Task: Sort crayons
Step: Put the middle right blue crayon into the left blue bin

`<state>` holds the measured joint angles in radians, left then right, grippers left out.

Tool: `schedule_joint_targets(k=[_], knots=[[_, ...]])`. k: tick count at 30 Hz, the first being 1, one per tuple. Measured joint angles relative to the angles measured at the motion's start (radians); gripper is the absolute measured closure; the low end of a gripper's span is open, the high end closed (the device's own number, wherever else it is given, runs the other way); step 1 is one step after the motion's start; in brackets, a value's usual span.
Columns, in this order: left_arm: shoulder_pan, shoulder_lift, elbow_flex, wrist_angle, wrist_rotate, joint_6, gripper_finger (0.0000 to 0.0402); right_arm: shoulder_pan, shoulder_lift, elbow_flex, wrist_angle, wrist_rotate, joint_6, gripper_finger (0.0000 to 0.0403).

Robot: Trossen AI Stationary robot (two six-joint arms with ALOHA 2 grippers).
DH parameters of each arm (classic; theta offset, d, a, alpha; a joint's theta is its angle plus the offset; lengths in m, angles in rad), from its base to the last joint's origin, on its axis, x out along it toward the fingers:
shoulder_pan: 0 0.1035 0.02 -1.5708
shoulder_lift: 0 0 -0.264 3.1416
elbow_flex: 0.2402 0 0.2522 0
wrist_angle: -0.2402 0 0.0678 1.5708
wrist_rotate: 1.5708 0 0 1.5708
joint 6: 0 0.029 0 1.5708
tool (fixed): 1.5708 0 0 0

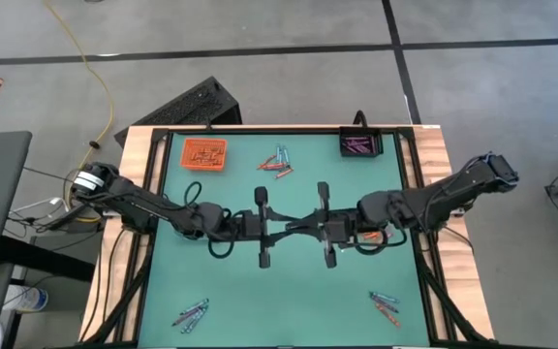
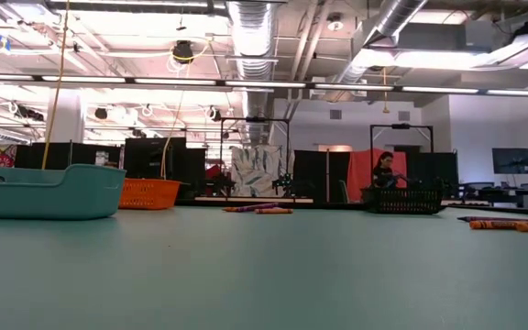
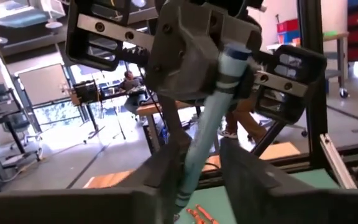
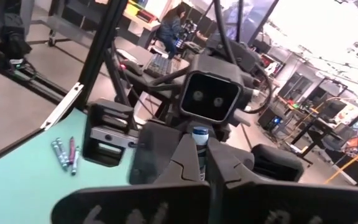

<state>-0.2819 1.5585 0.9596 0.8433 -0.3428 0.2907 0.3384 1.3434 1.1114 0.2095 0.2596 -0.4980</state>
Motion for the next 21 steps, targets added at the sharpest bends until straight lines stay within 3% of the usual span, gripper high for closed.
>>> schedule_joint_targets(k=[5, 8, 12, 17, 21], knots=[[-0.007, 0.000, 0.000, -0.046, -0.002, 0.022, 0.0387, -0.001, -0.001, 0.000, -0.030, -0.001, 0.014, 0.0403], [-0.019, 0.000, 0.000, -0.068, -0.025, 0.047, 0.0391, -0.006, -0.001, 0.000, -0.043, 0.020, 0.036, 0.0393], [-0.050, -0.013, 0.000, -0.146, -0.130, 0.108, 0.0393, -0.019, -0.001, 0.000, -0.098, 0.066, 0.078, 0.0337], [-0.100, -0.105, 0.001, -0.515, -0.262, 0.070, 0.0393, -0.035, -0.003, 0.002, -0.208, 0.186, 0.156, 0.0235], [-0.146, -0.208, 0.001, -0.983, -0.367, -0.168, 0.0393, -0.042, -0.002, 0.002, -0.354, 0.226, 0.244, 0.0166]])
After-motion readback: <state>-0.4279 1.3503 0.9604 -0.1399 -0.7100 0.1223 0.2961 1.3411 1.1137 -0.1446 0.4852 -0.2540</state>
